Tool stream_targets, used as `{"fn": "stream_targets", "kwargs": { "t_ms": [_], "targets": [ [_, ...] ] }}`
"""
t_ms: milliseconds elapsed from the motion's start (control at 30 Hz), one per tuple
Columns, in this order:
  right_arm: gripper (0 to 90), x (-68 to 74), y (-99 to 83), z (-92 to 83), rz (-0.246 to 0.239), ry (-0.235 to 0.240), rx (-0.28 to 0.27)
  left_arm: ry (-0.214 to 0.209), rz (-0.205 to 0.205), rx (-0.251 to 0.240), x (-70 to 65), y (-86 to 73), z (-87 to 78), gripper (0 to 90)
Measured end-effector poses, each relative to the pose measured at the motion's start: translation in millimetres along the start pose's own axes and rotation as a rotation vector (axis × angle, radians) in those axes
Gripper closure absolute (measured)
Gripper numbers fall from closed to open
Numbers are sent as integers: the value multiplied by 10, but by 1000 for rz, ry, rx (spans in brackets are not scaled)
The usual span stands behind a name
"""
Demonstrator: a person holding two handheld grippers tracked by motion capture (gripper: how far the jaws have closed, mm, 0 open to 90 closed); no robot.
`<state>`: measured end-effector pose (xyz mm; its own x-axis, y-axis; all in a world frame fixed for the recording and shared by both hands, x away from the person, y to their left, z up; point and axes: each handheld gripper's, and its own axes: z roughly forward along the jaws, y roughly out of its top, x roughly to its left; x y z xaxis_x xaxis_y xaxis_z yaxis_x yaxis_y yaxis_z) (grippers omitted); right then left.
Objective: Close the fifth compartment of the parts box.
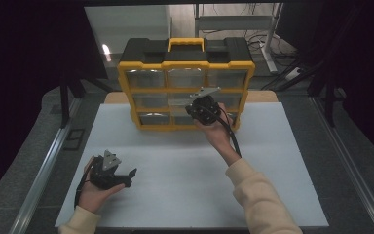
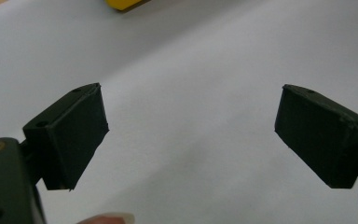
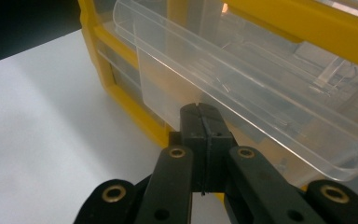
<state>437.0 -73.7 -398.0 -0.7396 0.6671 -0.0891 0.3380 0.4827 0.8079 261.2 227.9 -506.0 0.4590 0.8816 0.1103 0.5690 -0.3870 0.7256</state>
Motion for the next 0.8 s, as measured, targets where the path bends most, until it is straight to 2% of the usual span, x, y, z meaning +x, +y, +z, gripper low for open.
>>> {"fn": "stream_targets", "kwargs": {
  "t_ms": [800],
  "targets": [
    [900,-138,65,123,29,-12,-8,-4,1,-1,3,3,4,98]
  ]
}}
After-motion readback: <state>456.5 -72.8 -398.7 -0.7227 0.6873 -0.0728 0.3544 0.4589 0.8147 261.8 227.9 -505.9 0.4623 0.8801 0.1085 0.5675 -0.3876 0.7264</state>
